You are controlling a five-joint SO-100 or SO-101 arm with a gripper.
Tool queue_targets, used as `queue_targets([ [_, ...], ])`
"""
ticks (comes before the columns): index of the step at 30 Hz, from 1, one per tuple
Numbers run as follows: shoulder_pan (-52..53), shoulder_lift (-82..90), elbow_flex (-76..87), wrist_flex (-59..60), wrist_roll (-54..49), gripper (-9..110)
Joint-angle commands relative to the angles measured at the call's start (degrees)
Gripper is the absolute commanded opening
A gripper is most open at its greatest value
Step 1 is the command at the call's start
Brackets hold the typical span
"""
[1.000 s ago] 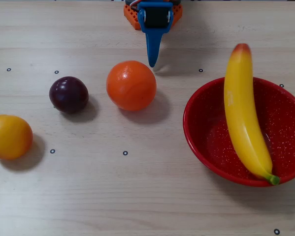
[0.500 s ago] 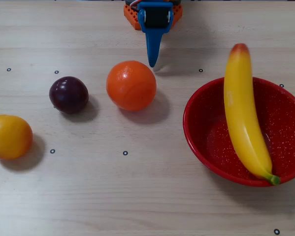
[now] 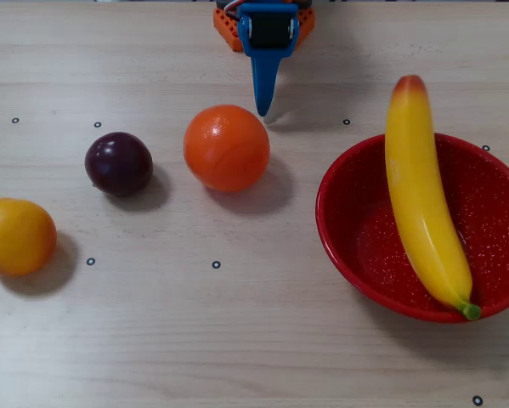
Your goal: Put banana in the red bowl.
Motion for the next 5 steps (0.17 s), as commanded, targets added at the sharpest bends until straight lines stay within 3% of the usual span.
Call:
queue_targets([
  [1, -0.79, 0.97, 0.26, 1.14, -1.23, 0],
  [5, -0.79, 0.97, 0.26, 1.14, -1.23, 0],
])
